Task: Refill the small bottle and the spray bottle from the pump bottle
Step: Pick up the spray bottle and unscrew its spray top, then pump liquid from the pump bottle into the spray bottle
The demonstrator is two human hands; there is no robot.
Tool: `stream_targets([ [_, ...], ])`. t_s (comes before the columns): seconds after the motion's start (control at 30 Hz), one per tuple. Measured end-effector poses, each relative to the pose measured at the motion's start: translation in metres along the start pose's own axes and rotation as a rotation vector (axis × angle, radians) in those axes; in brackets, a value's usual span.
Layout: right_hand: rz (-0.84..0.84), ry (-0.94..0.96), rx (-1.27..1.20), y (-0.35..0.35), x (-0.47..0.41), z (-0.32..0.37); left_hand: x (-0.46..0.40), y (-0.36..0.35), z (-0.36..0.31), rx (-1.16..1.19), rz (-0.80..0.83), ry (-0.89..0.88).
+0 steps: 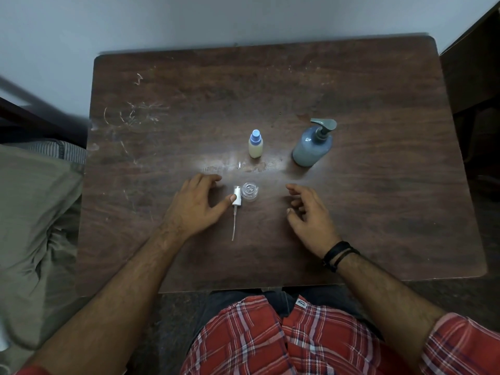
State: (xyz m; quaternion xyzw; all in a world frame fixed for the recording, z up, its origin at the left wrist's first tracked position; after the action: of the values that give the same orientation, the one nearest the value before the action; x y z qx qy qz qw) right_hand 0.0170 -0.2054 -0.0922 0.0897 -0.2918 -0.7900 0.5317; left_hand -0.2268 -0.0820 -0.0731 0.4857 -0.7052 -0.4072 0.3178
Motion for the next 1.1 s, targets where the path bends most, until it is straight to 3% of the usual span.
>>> stream_targets([
  [0.13, -0.077, 0.001, -0.025, 0.011, -0.004, -0.003, -0.009, 0.013, -0.007, 0.070, -0.110, -0.054],
  [0.33, -0.397, -0.101, -0.161, 0.051, -0.030, -0.006, -0.037, 0.058, -0.068, 0.226, -0.394, -0.351],
  [0.4, -0.397, -0.107, -0.174, 0.063, -0.044, -0.002, -0.051, 0.067, -0.099, 0.239, -0.367, -0.468],
  [0.5, -0.321, -0.069, -0.194, 0.071, -0.070, 0.006, -0.075, 0.066, -0.146, 0.158, -0.177, -0.579],
  [0.67, -0.109, 0.049, -0.143, 0.071, -0.103, 0.016, -0.102, 0.032, -0.176, 0.029, 0.105, -0.387],
  [0.83, -0.001, 0.133, -0.079, 0.056, -0.119, 0.015, -0.103, 0.018, -0.170, -0.009, 0.100, -0.330],
  [1.0, -0.094, 0.147, -0.025, 0.055, -0.112, 0.015, -0.093, 0.025, -0.144, 0.044, 0.104, -0.286],
  [1.1, -0.134, 0.156, -0.024, 0.059, -0.099, 0.025, -0.074, 0.038, -0.113, 0.194, 0.040, -0.233],
])
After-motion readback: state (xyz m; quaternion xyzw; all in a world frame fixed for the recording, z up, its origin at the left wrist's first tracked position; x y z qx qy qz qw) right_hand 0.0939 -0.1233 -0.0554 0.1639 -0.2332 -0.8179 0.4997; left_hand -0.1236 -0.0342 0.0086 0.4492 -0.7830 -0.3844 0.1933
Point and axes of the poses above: each hand's wrist, its own x-axis away from the middle knuckle, its own y-axis out of the back of the hand, z = x × y, the point moved 2 cm from there along -x, towards the middle knuckle, and after that the axes turned 13 degrees about -z, right-handed, at the moved point
